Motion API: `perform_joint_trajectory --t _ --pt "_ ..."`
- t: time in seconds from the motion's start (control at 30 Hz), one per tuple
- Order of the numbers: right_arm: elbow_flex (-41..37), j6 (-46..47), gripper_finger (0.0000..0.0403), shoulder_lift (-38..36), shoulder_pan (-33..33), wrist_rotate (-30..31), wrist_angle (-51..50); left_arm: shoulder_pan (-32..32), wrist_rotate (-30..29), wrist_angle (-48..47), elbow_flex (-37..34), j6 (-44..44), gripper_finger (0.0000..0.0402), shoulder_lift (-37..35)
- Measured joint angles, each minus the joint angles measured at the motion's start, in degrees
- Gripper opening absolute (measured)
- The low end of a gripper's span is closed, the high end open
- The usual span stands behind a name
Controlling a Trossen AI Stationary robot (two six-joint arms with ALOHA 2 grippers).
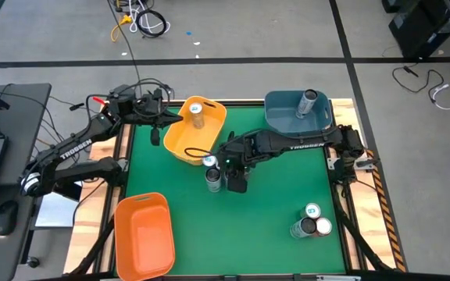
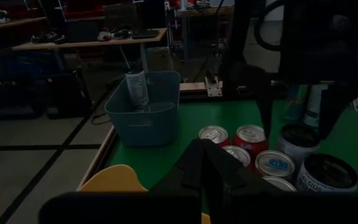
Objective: Sort soda cans
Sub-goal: Put the white blue soda can into the blue bin
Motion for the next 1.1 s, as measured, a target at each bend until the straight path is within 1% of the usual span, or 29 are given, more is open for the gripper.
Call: perform_joint_trajectory --t 0.17,0.33,0.53,0.8,0.93,1.1 --pt "3.99 -0.83 0.0350 0.09 -0.42 0.01 -2.33 0.00 0.01 0.00 0.00 0.01 0.0005 0.00" --pt "4.08 0.70 0.0350 0.23 0.04 -0.85 -3.56 0.00 0.02 0.00 0.00 0.05 0.0005 0.02" --pt "0.70 2.30 0.0350 0.18 0.82 -1.70 -2.89 0.00 0.03 0.00 0.00 0.07 0.0005 0.01" --pt "-4.62 2.21 0.0345 0.18 0.78 -1.68 3.08 0.00 0.03 0.00 0.00 0.02 0.0005 0.00" --pt "-4.85 2.06 0.0319 0.18 0.78 -1.50 3.98 0.00 0.02 0.00 0.00 0.02 0.0005 0.02" --pt "-4.90 1.73 0.0250 0.18 0.78 -1.40 4.35 0.00 -0.03 0.00 0.00 0.00 0.0005 0.02"
